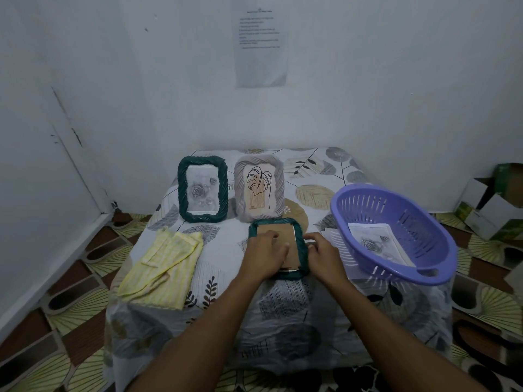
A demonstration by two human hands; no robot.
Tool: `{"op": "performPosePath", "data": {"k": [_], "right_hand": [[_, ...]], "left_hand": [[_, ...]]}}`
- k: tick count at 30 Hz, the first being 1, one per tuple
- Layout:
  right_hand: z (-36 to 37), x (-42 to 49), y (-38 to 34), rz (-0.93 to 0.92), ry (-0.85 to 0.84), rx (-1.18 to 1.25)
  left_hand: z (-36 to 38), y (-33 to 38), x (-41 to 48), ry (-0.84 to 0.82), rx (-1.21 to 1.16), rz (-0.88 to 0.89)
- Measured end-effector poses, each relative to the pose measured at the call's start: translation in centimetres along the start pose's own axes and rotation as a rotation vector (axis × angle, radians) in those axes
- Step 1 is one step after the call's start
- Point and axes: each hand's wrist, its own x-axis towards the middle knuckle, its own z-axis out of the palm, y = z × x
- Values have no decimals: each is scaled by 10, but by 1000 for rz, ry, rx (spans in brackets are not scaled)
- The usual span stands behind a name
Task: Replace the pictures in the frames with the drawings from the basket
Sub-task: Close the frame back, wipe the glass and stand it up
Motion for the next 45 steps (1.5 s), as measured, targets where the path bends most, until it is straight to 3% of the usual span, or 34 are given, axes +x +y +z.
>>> {"op": "performPosePath", "data": {"k": [7, 13, 18, 21, 24, 28, 32, 41, 43, 45], "right_hand": [[-17, 5, -26, 90, -9, 539], [-21, 8, -41, 74, -81, 615], [-14, 11, -37, 230, -149, 541], [-9, 9, -42, 295, -219, 743], [-8, 7, -45, 317, -200, 873], [-9, 9, -45, 354, -190, 938], [-10, 9, -48, 316, -175, 943], [-19, 15, -54, 250, -173, 912], [-20, 17, -54, 246, -162, 910], [-19, 18, -52, 244, -148, 906]], "left_hand": [[-7, 20, 11, -39, -55, -186], [-30, 16, 2, 22, -696, -241], [-50, 4, -15, -157, -1439, -318], [-53, -8, -23, -225, -1593, -303], [-54, -16, -27, -194, -1544, -366], [-57, -26, -25, -102, -1311, -417], [-61, -27, -23, -125, -1260, -437], [-62, -29, -8, -92, -1134, -307], [-69, -34, -8, -102, -974, -248], [-79, -48, -8, -32, -663, -147]]}}
